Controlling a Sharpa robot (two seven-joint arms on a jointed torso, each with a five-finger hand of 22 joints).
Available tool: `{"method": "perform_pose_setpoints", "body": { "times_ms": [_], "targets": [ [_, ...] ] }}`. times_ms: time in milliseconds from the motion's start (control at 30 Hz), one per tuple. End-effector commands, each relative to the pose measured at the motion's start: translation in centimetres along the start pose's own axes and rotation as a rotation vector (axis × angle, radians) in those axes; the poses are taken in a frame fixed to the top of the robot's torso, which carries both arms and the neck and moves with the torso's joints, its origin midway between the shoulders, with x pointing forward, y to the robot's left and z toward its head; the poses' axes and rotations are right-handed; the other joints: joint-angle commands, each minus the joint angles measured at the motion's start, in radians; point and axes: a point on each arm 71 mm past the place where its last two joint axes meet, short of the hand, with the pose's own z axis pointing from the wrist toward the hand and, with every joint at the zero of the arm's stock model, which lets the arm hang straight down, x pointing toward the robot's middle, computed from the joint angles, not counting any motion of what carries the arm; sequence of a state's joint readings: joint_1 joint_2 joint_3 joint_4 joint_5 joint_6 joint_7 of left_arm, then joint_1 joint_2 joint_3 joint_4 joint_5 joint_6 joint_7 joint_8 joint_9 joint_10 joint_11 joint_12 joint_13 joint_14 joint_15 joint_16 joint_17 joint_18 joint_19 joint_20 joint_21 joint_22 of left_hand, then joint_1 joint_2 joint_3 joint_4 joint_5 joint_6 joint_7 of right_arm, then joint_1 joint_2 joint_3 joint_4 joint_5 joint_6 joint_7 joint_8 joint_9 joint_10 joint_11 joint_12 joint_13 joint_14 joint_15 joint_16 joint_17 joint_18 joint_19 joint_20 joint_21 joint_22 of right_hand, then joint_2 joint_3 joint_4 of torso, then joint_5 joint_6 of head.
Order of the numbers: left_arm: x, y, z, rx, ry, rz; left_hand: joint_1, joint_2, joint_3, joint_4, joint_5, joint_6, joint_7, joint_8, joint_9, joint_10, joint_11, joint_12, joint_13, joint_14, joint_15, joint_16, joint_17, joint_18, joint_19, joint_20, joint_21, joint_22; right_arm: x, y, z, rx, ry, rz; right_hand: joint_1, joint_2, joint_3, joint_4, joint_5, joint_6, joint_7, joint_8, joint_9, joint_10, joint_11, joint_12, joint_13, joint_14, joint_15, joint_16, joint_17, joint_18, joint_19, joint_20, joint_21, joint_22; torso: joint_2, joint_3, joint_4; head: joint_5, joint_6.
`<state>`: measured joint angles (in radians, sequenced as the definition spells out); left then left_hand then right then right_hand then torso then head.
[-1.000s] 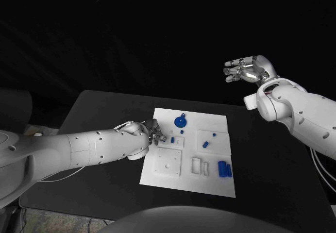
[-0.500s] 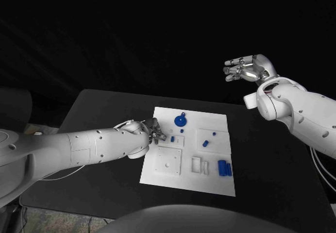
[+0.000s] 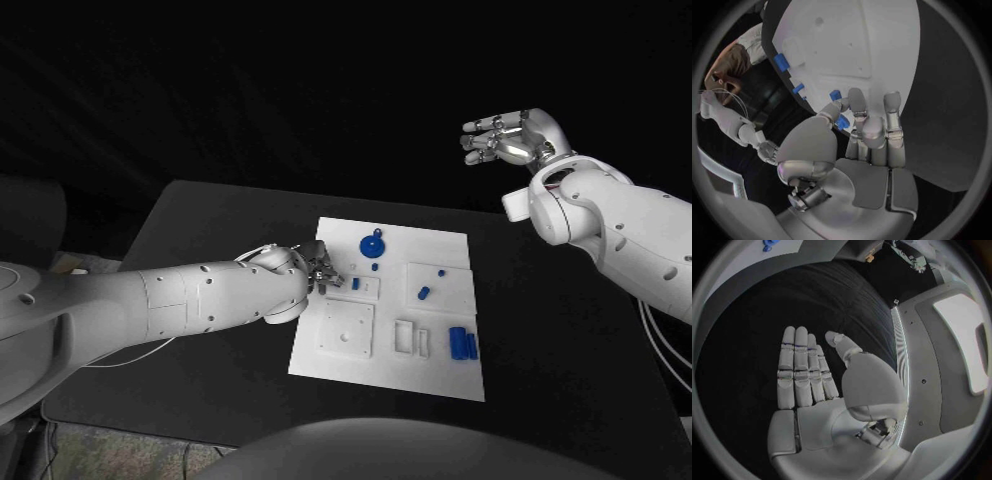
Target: Assemble the parts on the task board
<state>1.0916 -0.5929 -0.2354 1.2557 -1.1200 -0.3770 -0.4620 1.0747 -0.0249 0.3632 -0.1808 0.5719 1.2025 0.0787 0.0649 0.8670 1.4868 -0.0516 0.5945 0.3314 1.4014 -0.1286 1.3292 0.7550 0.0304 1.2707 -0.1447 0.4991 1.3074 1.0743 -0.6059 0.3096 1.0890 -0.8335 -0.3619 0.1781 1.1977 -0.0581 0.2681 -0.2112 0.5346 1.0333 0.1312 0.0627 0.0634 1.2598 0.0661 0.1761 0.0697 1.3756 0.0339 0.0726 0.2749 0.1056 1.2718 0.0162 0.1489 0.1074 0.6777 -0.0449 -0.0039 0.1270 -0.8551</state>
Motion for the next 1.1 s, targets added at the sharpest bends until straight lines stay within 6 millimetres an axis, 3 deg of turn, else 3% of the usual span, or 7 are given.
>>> {"method": "perform_pose_setpoints", "body": {
  "times_ms": [33, 300, 567, 767, 1100],
  "targets": [
    [0.81, -0.01, -0.07, -0.008, 0.044, 0.022, 0.005, 0.001, 0.0, -0.006, 0.004, 0.182, -0.123, 0.004, 0.03, 0.029, -0.032, 0.014, -0.003, 0.016, -0.007, 0.013, 0.013, -0.002, 0.007, 0.001, 0.01, 0.019, 0.19, 0.09, 0.03, -0.007, 0.019, -0.004, -0.008, 0.001, 0.005, 0.001, 0.008, 0.002, 0.005, -0.001, 0.001, -0.009, -0.001, -0.003, -0.002, -0.006, -0.002, -0.005, -0.001, -0.015, -0.005, -0.002, 0.005, -0.002, 0.0, 0.0, 0.0002, -0.001, -0.001],
    [0.87, -0.24, -0.06, 0.0, 0.043, 0.026, 0.003, 0.005, 0.0, -0.005, 0.004, 0.194, -0.13, 0.003, 0.111, 0.029, -0.036, 0.044, -0.032, 0.024, -0.008, 0.027, 0.044, 0.001, 0.006, 0.002, 0.023, 0.019, 0.28, 0.08, 0.06, -0.005, 0.022, -0.003, -0.01, 0.0, 0.007, 0.0, 0.016, 0.002, 0.006, -0.001, 0.001, -0.01, -0.001, -0.003, -0.002, -0.007, -0.002, -0.005, -0.002, -0.015, -0.005, -0.002, 0.005, -0.004, 0.0, 0.0008, -0.0001, 0.0, -0.001],
    [0.9, -0.36, 0.0, 0.004, 0.044, 0.029, 0.0, 0.011, 0.0, -0.004, 0.0, 0.202, -0.134, 0.004, 0.144, 0.028, -0.038, 0.059, -0.039, 0.029, -0.007, 0.036, 0.066, 0.004, 0.006, 0.005, 0.03, 0.019, 0.36, 0.09, 0.09, -0.005, 0.024, -0.002, -0.01, 0.0, 0.009, 0.0, 0.018, 0.002, 0.005, 0.0, 0.001, -0.01, -0.001, -0.003, -0.002, -0.008, -0.002, -0.005, -0.002, -0.015, -0.006, -0.002, 0.006, -0.006, 0.0, 0.0009, -0.0002, 0.0, -0.001],
    [0.96, -0.44, 0.05, 0.007, 0.052, 0.033, -0.005, 0.027, -0.007, 0.0, -0.021, 0.21, -0.138, 0.005, 0.197, 0.028, -0.038, 0.074, -0.055, 0.034, -0.006, 0.041, 0.083, 0.008, 0.006, 0.009, 0.035, 0.018, 0.44, 0.07, 0.11, -0.004, 0.026, -0.001, -0.011, 0.0, 0.01, 0.0, 0.021, 0.002, 0.005, -0.001, 0.001, -0.011, -0.001, -0.003, -0.002, -0.008, -0.002, -0.004, -0.002, -0.015, -0.006, -0.002, 0.006, -0.008, 0.001, 0.0014, 0.0001, 0.002, 0.001],
    [1.23, -0.64, 0.1, 0.009, 0.084, 0.05, 0.0, 0.045, -0.021, 0.014, -0.072, 0.216, -0.14, 0.005, 0.221, 0.029, -0.037, 0.089, -0.068, 0.036, -0.005, 0.045, 0.093, 0.01, 0.008, 0.013, 0.04, 0.019, 0.44, -0.01, 0.13, -0.002, 0.027, -0.001, -0.012, 0.0, 0.012, -0.001, 0.026, 0.002, 0.005, 0.0, 0.001, -0.011, 0.0, -0.003, -0.002, -0.008, -0.002, -0.005, -0.003, -0.015, -0.007, -0.001, 0.007, -0.011, 0.0, -0.0004, 0.0014, 0.002, 0.004]
  ]
}}
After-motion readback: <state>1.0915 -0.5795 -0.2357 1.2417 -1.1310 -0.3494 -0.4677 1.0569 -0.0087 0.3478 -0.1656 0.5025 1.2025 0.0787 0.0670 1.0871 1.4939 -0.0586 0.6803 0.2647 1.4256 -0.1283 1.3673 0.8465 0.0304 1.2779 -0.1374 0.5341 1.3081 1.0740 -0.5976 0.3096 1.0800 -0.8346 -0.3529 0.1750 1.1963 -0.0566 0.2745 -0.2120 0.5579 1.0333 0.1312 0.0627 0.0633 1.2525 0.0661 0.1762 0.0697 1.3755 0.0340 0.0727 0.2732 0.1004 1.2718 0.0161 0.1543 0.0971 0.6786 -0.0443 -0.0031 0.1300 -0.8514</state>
